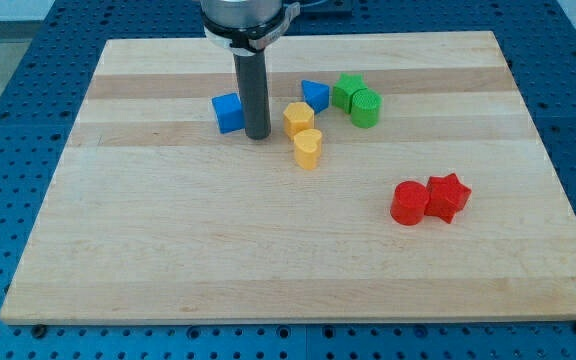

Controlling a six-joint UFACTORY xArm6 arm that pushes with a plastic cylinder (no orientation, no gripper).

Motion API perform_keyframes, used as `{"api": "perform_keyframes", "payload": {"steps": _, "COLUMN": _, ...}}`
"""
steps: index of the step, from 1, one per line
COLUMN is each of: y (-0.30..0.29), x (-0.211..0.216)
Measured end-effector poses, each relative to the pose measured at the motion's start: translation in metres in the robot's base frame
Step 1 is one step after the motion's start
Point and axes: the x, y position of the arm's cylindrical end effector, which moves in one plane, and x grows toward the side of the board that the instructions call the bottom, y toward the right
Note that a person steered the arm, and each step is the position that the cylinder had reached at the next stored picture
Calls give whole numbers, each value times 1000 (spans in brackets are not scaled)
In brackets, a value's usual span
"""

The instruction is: Move the yellow hexagon above to the yellow heart

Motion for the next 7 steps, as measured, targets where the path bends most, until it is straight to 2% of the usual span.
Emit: {"api": "perform_keyframes", "payload": {"steps": 7, "y": 27, "x": 0}}
